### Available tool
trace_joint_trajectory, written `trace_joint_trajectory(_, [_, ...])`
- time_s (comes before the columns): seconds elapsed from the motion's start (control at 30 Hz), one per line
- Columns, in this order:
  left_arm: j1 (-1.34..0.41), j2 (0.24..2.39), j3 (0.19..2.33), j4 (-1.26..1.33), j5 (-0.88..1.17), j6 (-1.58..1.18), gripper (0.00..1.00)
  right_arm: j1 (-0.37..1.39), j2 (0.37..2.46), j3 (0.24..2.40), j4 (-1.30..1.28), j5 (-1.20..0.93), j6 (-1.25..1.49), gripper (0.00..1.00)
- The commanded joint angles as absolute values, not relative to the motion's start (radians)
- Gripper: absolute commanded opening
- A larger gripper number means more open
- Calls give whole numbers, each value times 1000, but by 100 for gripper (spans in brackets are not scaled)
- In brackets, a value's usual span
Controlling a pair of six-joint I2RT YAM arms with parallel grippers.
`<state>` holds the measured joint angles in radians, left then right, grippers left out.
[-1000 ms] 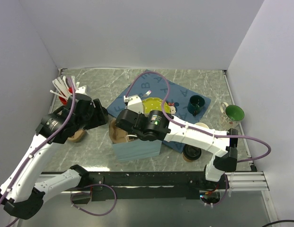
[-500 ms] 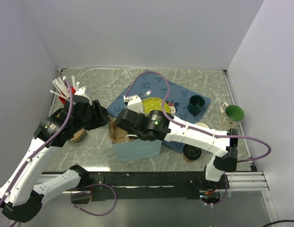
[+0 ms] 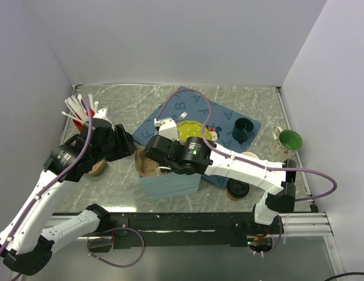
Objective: Pack the takeout coffee
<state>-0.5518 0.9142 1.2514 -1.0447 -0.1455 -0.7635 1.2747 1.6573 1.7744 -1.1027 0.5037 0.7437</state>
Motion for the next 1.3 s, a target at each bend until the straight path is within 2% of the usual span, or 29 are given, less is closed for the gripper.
trace_joint_trajectory(0.0, [-549, 927, 1261, -1084, -202, -746, 58, 1266, 1615, 1769, -1175, 526, 767, 31])
trace_joint_trajectory(0.77, [-549, 907, 1301, -1066, -140, -736, 62, 1255, 1704, 1767, -1147, 511, 724, 34])
trace_joint_trajectory(0.97, [-549, 930, 1371, -1164, -210, -746, 63, 1250, 1703, 1741, -1124, 495, 721, 35])
trace_joint_trajectory(1.27, [-549, 896, 1342, -1155, -117, -762, 67, 1247, 1684, 1671, -1040, 483, 729, 35])
